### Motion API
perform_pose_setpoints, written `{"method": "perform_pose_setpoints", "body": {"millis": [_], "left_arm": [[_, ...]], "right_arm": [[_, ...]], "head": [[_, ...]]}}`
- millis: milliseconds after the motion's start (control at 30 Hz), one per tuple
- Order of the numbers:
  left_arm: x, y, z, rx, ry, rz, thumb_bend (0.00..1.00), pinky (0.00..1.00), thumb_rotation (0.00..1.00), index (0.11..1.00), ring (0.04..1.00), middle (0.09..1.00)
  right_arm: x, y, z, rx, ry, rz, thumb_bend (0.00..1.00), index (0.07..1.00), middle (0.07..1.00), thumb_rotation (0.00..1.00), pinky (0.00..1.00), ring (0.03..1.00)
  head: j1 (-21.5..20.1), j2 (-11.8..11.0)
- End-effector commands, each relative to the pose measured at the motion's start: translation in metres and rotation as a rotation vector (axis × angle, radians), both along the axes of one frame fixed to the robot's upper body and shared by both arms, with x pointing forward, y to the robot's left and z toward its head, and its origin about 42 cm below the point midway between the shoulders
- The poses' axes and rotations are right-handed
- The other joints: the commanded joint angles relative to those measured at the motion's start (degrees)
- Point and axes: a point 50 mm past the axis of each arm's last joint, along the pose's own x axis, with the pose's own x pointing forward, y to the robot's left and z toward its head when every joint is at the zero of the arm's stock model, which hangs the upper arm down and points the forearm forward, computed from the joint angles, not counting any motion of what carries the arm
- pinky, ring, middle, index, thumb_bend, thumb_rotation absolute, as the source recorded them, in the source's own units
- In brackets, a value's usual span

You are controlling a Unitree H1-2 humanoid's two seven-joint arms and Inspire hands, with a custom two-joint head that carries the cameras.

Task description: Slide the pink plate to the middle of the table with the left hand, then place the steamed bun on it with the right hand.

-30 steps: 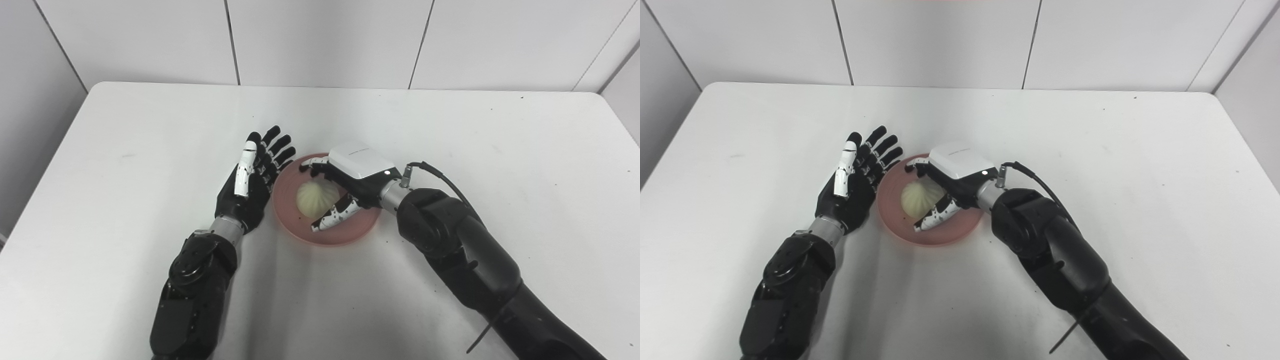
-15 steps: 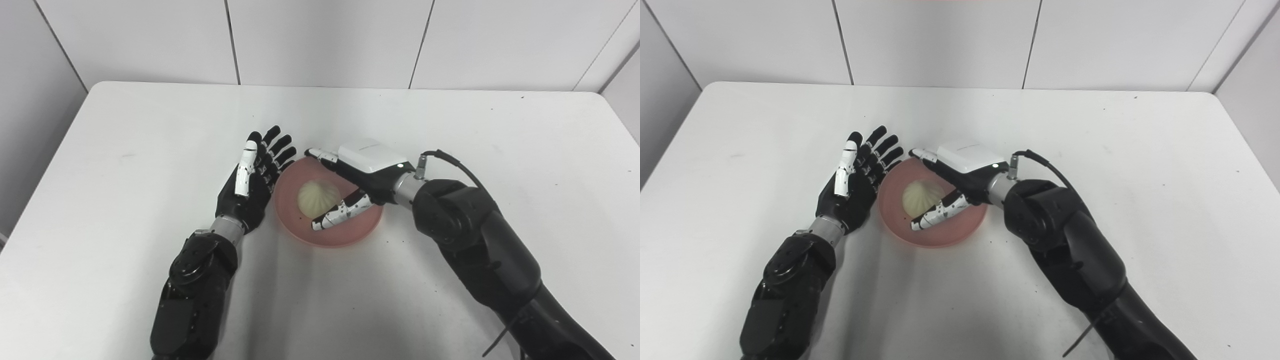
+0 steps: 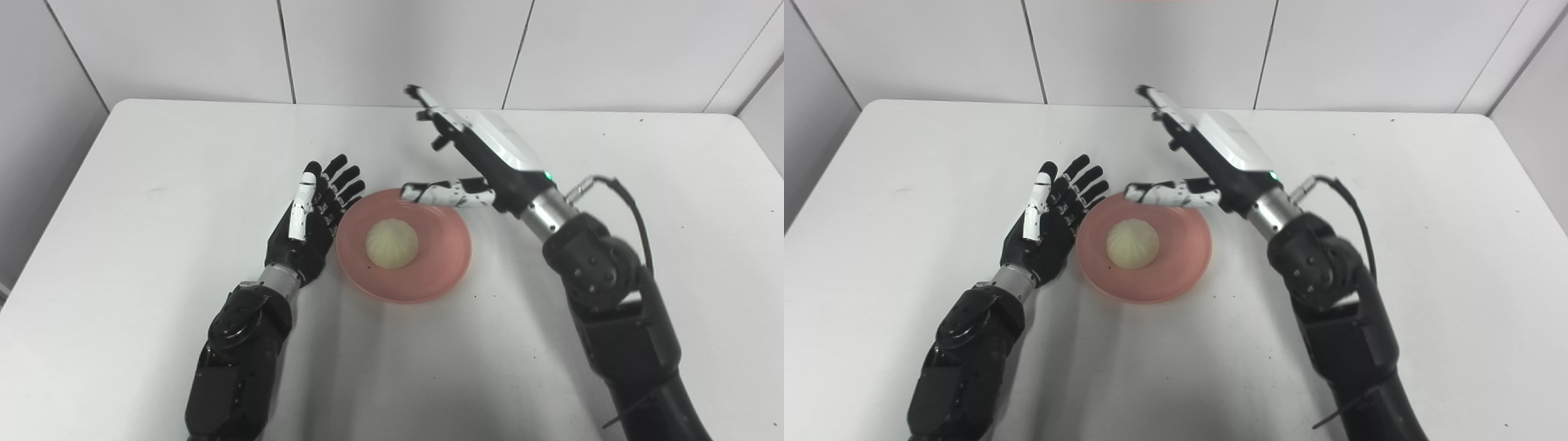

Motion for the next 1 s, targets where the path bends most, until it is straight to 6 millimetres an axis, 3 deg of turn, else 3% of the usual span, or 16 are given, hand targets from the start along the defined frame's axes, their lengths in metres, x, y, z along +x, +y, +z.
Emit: {"method": "perform_pose_setpoints", "body": {"millis": [0, 67, 100, 200, 300, 367, 433, 600, 667, 733, 967], "left_arm": [[-0.015, 0.009, -0.031, 0.040, 0.137, 0.006, 0.52, 0.92, 1.00, 0.919, 0.917, 0.926], [-0.016, 0.011, -0.031, 0.041, 0.134, 0.011, 0.53, 0.92, 1.00, 0.920, 0.916, 0.926], [-0.018, 0.012, -0.031, 0.041, 0.132, 0.015, 0.52, 0.92, 1.00, 0.914, 0.913, 0.921], [-0.021, 0.014, -0.031, 0.046, 0.118, 0.025, 0.51, 0.91, 1.00, 0.913, 0.910, 0.919], [-0.024, 0.016, -0.030, 0.050, 0.110, 0.031, 0.51, 0.92, 1.00, 0.913, 0.912, 0.919], [-0.027, 0.018, -0.030, 0.052, 0.102, 0.039, 0.51, 0.93, 1.00, 0.915, 0.916, 0.922], [-0.030, 0.020, -0.030, 0.058, 0.090, 0.050, 0.51, 0.93, 1.00, 0.915, 0.918, 0.925], [-0.036, 0.023, -0.031, 0.087, 0.049, 0.082, 0.52, 0.92, 1.00, 0.919, 0.917, 0.929], [-0.040, 0.023, -0.031, 0.110, 0.029, 0.099, 0.54, 0.92, 1.00, 0.918, 0.915, 0.930], [-0.043, 0.022, -0.031, 0.130, 0.012, 0.107, 0.55, 0.93, 1.00, 0.924, 0.919, 0.935], [-0.055, 0.022, -0.037, 0.173, -0.024, 0.119, 0.55, 0.93, 1.00, 0.938, 0.923, 0.944]], "right_arm": [[-0.002, -0.003, 0.004, 0.111, -0.031, -0.044, 0.98, 1.000, 1.000, 0.99, 0.80, 0.978], [-0.005, -0.008, -0.016, 0.172, 0.021, -0.097, 1.00, 1.000, 1.000, 1.00, 0.87, 0.996], [-0.006, -0.012, -0.030, 0.230, 0.055, -0.121, 1.00, 1.000, 1.000, 1.00, 0.96, 0.999], [-0.010, -0.017, -0.065, 0.422, 0.090, -0.163, 0.98, 1.000, 1.000, 1.00, 0.98, 1.000], [-0.017, -0.017, -0.085, 0.547, 0.075, -0.174, 0.81, 1.000, 1.000, 1.00, 1.00, 1.000], [-0.022, -0.017, -0.094, 0.596, 0.077, -0.181, 0.59, 1.000, 1.000, 1.00, 1.00, 1.000], [-0.026, -0.016, -0.100, 0.646, 0.085, -0.185, 0.44, 1.000, 1.000, 1.00, 1.00, 1.000], [-0.029, -0.009, -0.104, 0.666, 0.071, -0.206, 0.36, 1.000, 1.000, 1.00, 1.00, 1.000], [-0.029, -0.009, -0.107, 0.661, 0.075, -0.212, 0.26, 1.000, 1.000, 1.00, 1.00, 1.000], [-0.029, -0.009, -0.110, 0.675, 0.087, -0.214, 0.22, 1.000, 1.000, 1.00, 1.00, 1.000], [-0.032, -0.008, -0.118, 0.663, 0.177, -0.202, 0.25, 1.000, 1.000, 1.00, 1.00, 1.000]], "head": [[0.0, -0.1], [-0.4, -0.3], [-0.6, -0.4], [-0.8, -0.6], [-0.9, -0.8], [-0.9, -0.8], [-0.9, -0.9], [-0.9, -1.1], [-0.9, -1.2], [-0.7, -1.3], [1.3, -1.2]]}}
